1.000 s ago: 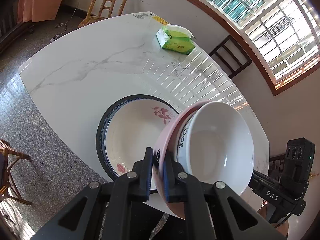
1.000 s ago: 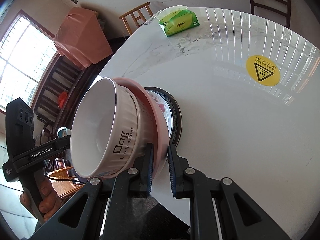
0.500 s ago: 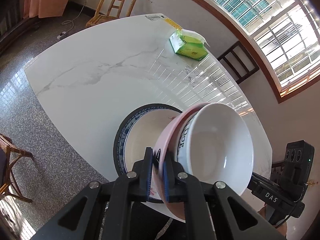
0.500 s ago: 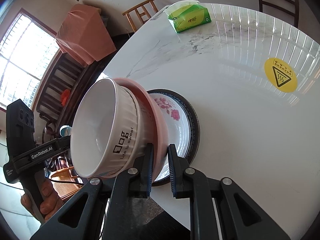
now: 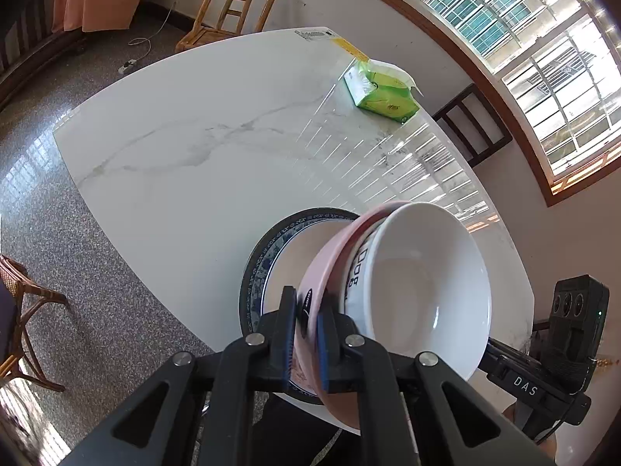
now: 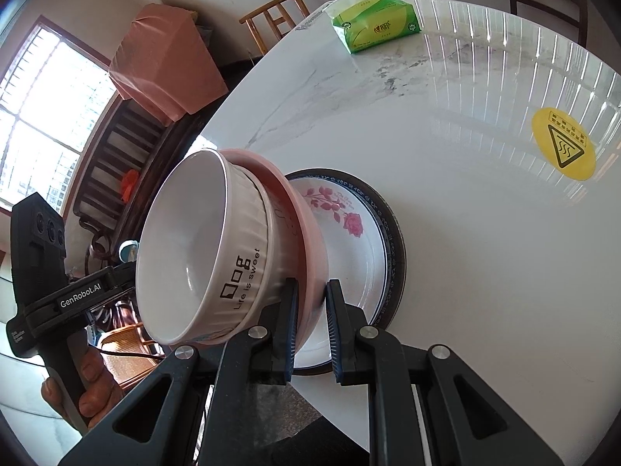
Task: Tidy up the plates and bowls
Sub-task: 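Carry the bowl stack over the flower plates and lower it onto them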
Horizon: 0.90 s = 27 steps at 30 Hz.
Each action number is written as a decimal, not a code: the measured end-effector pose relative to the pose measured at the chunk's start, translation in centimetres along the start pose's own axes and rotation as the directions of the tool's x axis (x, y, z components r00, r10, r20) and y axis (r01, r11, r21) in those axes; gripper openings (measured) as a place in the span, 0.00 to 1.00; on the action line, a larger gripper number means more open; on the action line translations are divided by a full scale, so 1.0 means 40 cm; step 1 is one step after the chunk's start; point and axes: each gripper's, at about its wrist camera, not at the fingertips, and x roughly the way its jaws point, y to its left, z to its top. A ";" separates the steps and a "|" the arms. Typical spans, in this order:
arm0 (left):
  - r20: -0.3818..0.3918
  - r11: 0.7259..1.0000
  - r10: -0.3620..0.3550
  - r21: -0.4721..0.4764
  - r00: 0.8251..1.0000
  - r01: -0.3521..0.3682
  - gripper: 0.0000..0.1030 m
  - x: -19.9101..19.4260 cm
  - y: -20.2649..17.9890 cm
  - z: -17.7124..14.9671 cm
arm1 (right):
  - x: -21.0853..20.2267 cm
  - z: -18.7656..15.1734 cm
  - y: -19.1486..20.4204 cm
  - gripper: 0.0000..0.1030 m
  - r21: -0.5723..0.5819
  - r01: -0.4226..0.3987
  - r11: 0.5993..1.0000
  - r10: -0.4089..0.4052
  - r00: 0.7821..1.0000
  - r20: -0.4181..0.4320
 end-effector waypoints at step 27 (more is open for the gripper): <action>-0.016 1.000 -0.004 0.013 1.000 0.005 0.08 0.043 0.024 0.009 | 0.027 -0.004 -0.015 0.15 0.044 -0.019 0.999 0.020 1.000 -0.007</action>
